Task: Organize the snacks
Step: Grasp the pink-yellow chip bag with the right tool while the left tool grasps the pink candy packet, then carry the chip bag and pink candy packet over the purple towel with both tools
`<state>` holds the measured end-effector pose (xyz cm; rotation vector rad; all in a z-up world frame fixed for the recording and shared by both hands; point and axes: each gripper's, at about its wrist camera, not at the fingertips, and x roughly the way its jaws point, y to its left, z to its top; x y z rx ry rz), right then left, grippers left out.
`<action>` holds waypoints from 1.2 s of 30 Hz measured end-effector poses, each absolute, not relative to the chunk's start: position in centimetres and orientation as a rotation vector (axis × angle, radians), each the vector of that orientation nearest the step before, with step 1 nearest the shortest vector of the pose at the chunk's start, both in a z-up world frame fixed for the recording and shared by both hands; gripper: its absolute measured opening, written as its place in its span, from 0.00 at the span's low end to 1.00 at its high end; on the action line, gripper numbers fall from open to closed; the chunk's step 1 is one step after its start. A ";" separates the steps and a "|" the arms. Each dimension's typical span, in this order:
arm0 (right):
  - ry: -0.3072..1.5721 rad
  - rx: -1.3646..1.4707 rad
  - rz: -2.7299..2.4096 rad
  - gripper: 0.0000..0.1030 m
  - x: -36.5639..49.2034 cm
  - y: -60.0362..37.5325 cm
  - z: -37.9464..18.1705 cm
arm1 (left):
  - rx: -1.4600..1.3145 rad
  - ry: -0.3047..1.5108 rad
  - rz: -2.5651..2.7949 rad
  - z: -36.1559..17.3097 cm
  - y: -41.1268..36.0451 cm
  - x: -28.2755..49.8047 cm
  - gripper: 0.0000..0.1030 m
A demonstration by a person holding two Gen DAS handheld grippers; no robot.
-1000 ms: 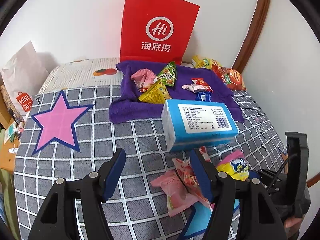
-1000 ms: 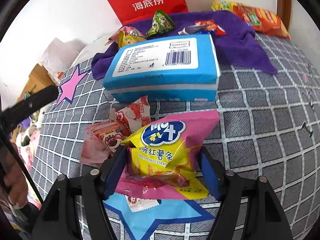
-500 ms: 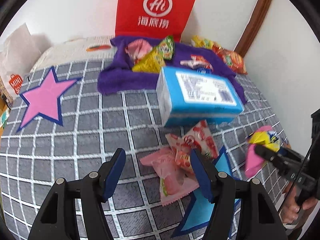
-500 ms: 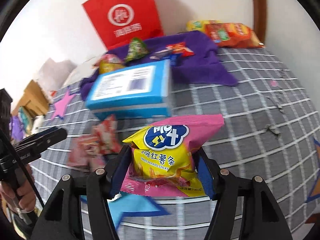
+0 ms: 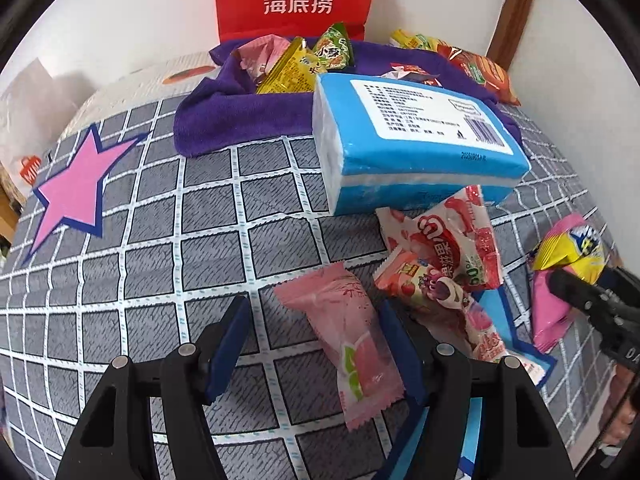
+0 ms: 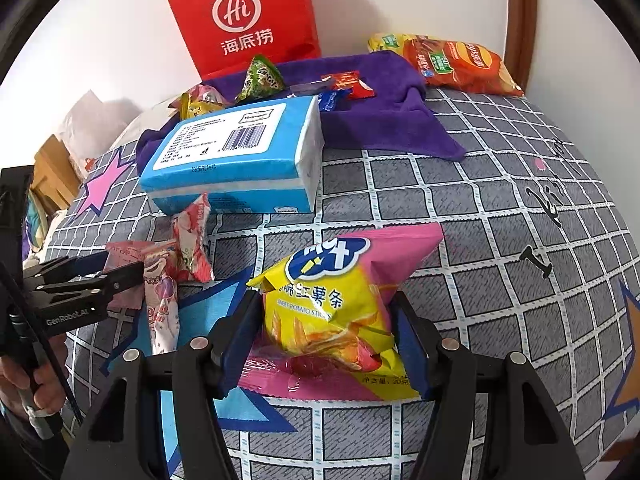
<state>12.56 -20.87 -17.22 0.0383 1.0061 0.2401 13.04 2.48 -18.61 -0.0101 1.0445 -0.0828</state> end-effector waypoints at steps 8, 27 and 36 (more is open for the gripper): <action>0.985 0.020 0.256 0.60 12.7 -20.8 -16.7 | -0.050 1.038 -0.101 -17.7 3.7 13.2 0.28; 0.880 0.015 0.365 0.60 16.2 -18.8 -8.4 | -0.111 0.907 -0.194 -9.3 4.6 14.9 0.28; 0.831 -0.037 0.349 0.60 19.9 -17.6 -4.4 | -0.084 0.855 -0.196 -5.4 4.4 18.9 0.28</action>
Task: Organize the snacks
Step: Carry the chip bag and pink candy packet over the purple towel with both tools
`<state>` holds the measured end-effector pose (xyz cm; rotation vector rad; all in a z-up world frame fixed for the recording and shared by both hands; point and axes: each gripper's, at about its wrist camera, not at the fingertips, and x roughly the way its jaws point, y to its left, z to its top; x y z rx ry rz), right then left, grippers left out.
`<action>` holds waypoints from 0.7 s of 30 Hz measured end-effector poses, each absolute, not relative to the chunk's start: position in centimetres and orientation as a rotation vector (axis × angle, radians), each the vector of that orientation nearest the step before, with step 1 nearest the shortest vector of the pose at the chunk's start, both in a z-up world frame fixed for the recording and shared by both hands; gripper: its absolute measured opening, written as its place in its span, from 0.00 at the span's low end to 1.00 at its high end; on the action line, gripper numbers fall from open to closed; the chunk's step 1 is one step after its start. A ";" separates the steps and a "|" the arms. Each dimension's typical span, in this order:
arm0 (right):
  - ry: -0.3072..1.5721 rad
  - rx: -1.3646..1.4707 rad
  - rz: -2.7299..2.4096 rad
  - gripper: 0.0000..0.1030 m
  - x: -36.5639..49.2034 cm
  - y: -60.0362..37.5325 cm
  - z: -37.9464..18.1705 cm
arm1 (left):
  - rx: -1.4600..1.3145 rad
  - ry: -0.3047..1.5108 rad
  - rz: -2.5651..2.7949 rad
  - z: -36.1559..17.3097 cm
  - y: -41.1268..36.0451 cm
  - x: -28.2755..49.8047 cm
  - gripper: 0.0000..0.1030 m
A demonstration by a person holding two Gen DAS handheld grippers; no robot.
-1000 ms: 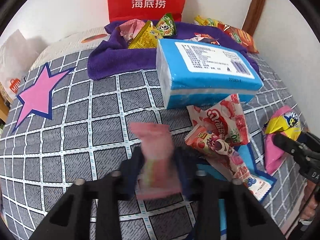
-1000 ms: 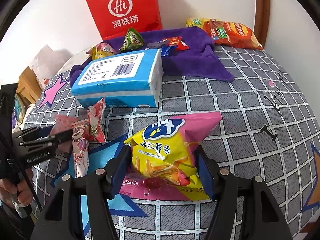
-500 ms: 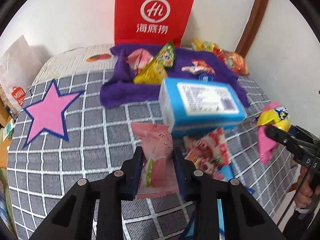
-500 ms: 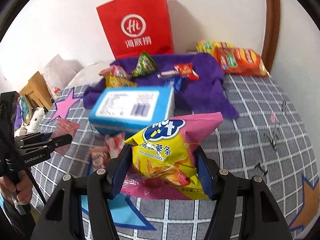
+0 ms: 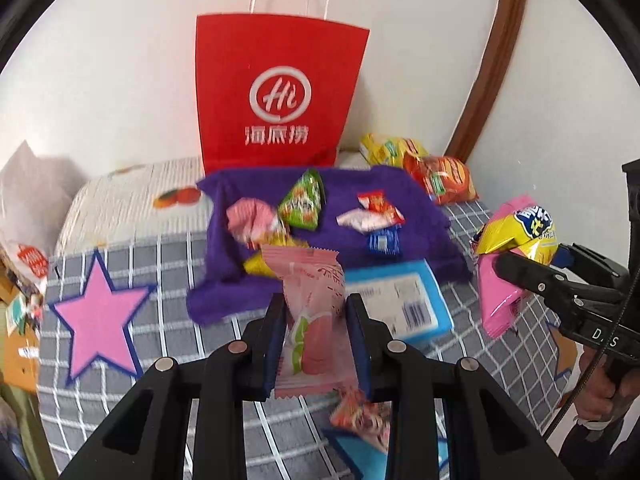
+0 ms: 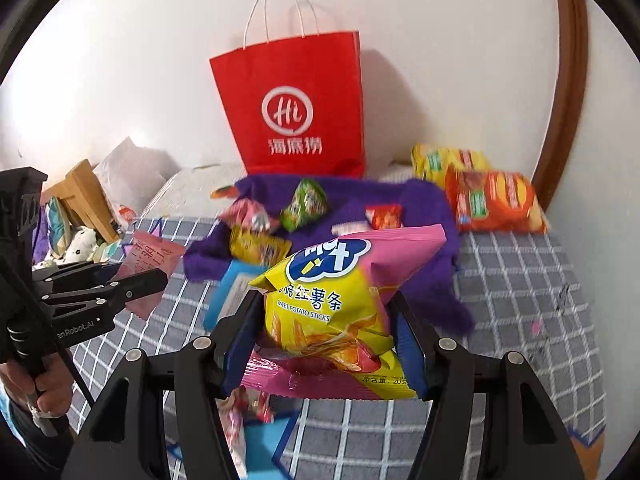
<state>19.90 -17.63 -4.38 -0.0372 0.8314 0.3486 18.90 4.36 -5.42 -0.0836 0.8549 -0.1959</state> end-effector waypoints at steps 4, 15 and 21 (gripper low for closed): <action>0.806 -0.058 0.352 0.60 22.3 -17.1 -2.9 | -0.076 0.839 -0.191 -4.1 4.5 21.4 0.28; 0.796 -0.067 0.359 0.60 28.9 -15.9 -2.0 | -0.111 0.817 -0.196 -2.9 4.9 28.2 0.28; 0.818 -0.047 0.365 0.60 32.6 -15.1 -2.9 | -0.138 0.819 -0.189 -3.6 5.0 31.3 0.28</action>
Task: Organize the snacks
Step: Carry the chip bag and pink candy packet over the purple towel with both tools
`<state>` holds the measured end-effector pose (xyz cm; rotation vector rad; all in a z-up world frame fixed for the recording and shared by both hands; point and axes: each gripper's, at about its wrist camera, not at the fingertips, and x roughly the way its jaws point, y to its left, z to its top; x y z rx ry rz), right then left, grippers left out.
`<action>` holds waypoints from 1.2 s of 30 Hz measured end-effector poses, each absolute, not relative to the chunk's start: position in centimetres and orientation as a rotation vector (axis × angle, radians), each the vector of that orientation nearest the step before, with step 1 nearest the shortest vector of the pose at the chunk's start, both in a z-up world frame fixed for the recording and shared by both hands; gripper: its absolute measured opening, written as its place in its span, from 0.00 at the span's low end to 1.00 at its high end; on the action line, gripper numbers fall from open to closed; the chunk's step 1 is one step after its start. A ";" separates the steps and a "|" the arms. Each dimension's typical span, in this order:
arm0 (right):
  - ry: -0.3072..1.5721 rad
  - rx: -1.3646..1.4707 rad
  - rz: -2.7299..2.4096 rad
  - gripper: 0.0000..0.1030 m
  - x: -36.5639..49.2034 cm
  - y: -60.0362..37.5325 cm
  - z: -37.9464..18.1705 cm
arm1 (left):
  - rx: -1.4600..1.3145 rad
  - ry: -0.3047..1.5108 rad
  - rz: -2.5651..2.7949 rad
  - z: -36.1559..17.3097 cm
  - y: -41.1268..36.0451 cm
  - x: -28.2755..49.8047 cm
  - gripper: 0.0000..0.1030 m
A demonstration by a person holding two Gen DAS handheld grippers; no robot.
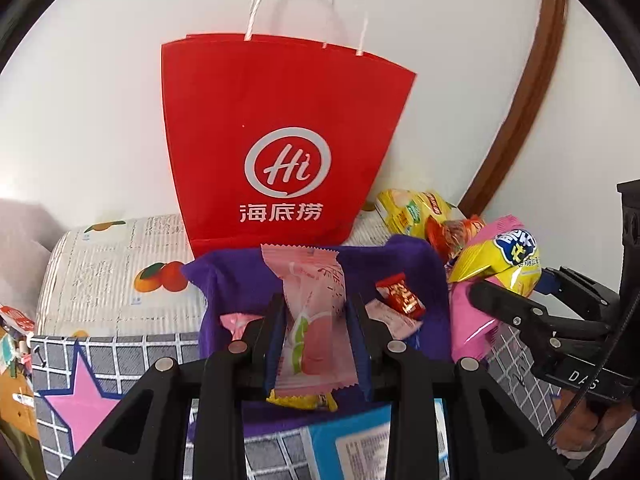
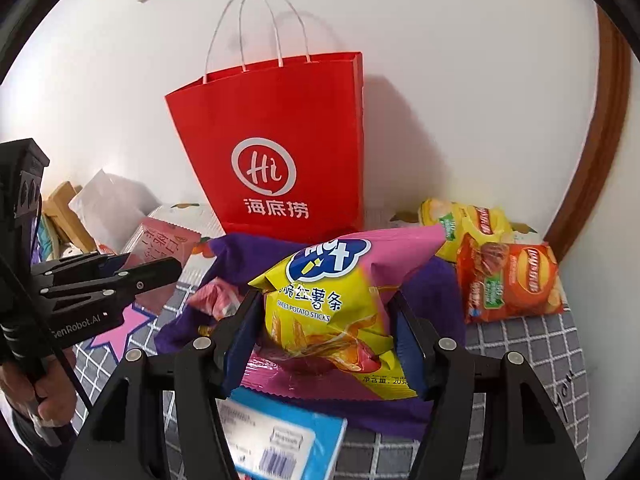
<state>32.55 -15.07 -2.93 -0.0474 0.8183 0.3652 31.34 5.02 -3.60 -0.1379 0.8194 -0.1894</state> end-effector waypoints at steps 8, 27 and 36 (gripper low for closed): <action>0.834 -0.077 0.385 0.60 35.7 -13.2 -5.3 | -0.177 0.880 -0.175 -6.9 6.3 33.4 0.28; 1.004 -0.082 0.381 0.60 38.9 -13.3 -11.7 | -0.184 0.948 -0.137 -9.4 6.9 34.9 0.28; 1.040 -0.106 0.379 0.60 39.1 -12.6 -12.7 | -0.196 0.952 -0.132 -9.3 7.3 34.9 0.28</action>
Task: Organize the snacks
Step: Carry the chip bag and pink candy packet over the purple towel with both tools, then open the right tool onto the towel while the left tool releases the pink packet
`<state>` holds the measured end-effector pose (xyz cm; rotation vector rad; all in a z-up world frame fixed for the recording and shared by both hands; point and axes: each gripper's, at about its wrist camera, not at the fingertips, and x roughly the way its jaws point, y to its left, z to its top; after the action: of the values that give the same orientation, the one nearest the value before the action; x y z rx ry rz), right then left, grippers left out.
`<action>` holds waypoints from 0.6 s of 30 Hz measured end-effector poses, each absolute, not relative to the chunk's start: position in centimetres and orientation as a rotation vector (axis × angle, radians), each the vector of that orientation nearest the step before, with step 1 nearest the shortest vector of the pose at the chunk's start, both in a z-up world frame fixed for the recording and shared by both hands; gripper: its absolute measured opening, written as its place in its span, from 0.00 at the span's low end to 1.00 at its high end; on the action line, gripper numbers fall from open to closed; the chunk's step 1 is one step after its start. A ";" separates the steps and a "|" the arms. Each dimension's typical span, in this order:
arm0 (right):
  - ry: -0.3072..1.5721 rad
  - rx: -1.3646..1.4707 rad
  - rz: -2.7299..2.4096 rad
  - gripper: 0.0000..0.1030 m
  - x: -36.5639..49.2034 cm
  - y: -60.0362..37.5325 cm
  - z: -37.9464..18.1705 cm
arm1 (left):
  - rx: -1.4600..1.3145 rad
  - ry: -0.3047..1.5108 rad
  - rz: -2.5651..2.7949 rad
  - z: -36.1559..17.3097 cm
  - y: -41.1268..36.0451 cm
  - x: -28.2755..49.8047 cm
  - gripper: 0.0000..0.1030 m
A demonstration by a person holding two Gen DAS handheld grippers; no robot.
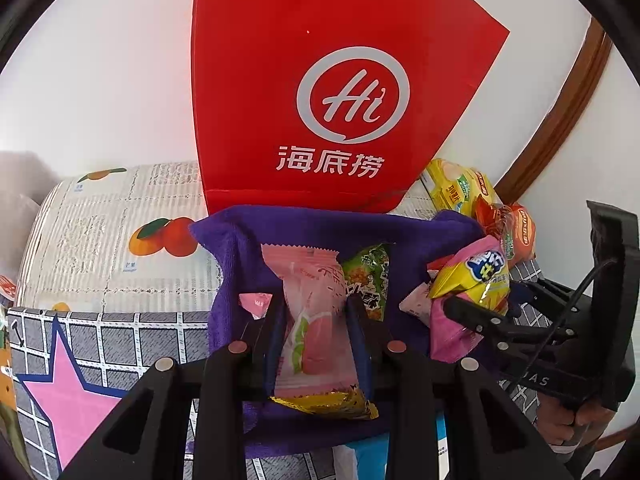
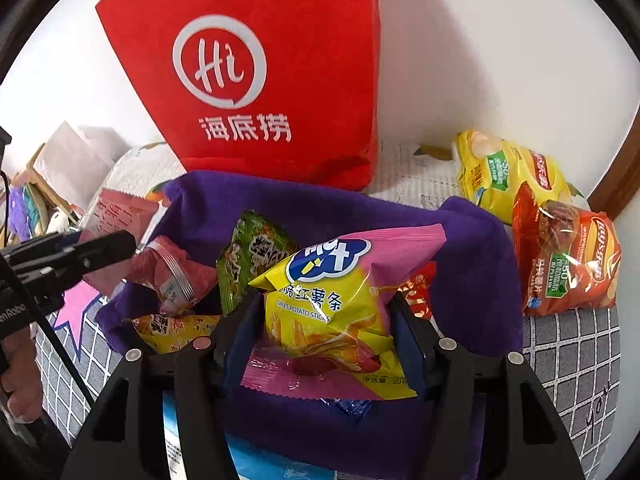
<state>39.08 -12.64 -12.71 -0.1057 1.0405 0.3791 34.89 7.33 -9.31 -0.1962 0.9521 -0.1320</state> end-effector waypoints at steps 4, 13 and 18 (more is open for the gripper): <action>1.068 -0.120 0.382 0.60 39.3 -12.1 -13.3 | -0.201 0.957 -0.132 -9.4 7.4 34.9 0.28; 1.104 -0.160 0.397 0.61 39.2 -11.4 -14.2 | -0.207 0.960 -0.127 -9.5 7.6 35.0 0.28; 1.107 -0.166 0.399 0.61 39.3 -11.4 -14.4 | -0.204 0.962 -0.127 -9.5 7.6 35.0 0.28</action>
<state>39.29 -11.36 -14.45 -0.1663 1.1075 0.3992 35.02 7.58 -9.48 -0.2044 0.9623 -0.1272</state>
